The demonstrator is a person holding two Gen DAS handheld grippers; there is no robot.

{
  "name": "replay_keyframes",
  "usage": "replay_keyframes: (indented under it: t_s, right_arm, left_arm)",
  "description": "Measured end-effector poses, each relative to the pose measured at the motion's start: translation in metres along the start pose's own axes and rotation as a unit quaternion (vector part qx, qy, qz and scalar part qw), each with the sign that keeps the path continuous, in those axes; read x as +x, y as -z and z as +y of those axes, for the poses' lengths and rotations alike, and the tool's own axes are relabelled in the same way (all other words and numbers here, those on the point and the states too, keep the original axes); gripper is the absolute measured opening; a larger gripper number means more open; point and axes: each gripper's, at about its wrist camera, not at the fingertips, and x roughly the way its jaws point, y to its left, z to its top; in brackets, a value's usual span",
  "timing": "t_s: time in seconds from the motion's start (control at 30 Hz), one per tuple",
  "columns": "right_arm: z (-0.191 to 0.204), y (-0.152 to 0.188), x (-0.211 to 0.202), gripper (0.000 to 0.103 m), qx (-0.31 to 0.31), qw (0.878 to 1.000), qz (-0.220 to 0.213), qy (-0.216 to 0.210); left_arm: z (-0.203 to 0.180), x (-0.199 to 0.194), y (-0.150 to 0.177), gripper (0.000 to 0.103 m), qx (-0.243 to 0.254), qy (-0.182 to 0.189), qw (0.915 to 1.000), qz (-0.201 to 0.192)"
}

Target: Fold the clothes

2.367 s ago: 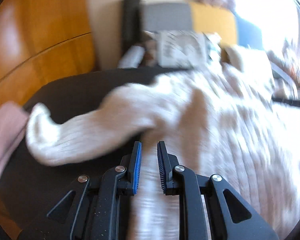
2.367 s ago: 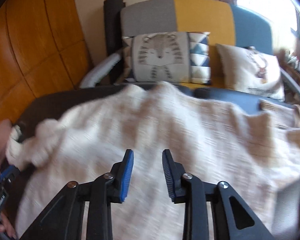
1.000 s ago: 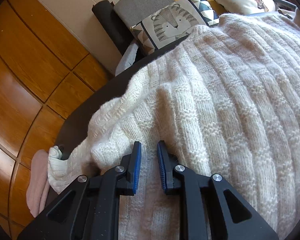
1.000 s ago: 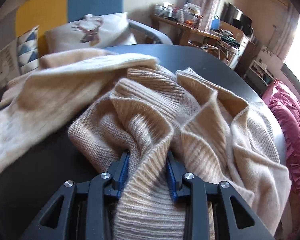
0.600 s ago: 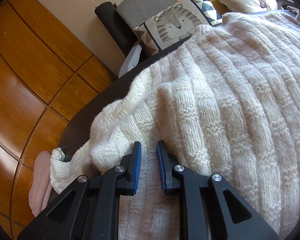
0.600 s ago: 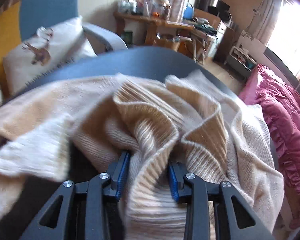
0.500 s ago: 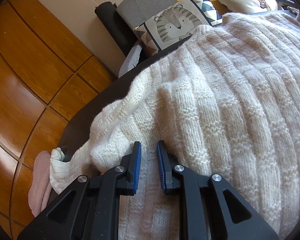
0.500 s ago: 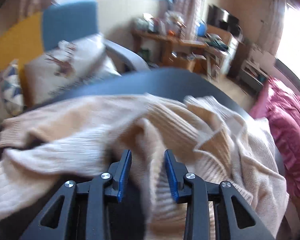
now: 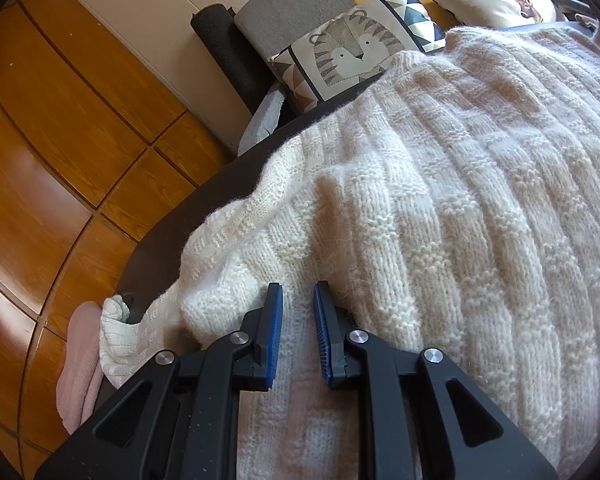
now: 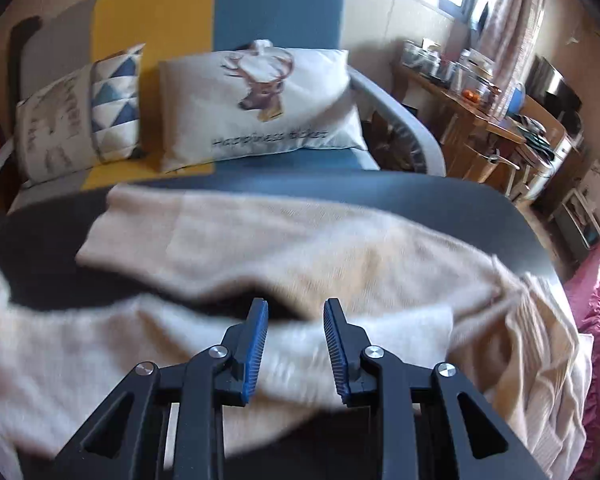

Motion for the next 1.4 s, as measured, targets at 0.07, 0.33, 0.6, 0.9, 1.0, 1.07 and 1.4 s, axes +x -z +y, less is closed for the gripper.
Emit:
replay_keyframes:
  t_s: [0.07, 0.33, 0.6, 0.9, 1.0, 1.07, 1.4]
  right_arm:
    - [-0.009, -0.015, 0.017, 0.029, 0.013, 1.0, 0.005, 0.01]
    - [-0.048, 0.024, -0.036, 0.034, 0.013, 0.998, -0.024, -0.063]
    - [-0.03, 0.086, -0.033, 0.034, -0.167, 0.986, -0.016, 0.012]
    - [-0.027, 0.076, -0.01, 0.005, -0.173, 0.982, -0.023, 0.072]
    - [-0.027, 0.063, -0.018, 0.005, -0.186, 0.98, -0.022, 0.065]
    - [-0.029, 0.052, -0.019, 0.005, -0.191, 0.98, -0.016, 0.062]
    - [-0.047, -0.003, 0.024, 0.022, -0.09, 0.994, 0.018, 0.066]
  left_arm:
    - [0.0, 0.0, 0.0, 0.017, -0.002, 0.001, 1.0, 0.0]
    - [0.003, 0.0, 0.0, 0.017, -0.005, 0.005, 1.0, -0.001]
    - [0.001, -0.001, 0.0, 0.017, -0.005, -0.001, 1.0, 0.002]
    - [0.001, -0.001, 0.0, 0.017, -0.004, -0.003, 1.0, 0.0]
    - [0.001, -0.001, 0.0, 0.017, -0.005, -0.003, 1.0, -0.001]
    - [0.001, -0.001, 0.0, 0.017, -0.004, -0.004, 1.0, -0.002]
    - [0.0, -0.001, 0.0, 0.017, -0.006, -0.006, 1.0, -0.004]
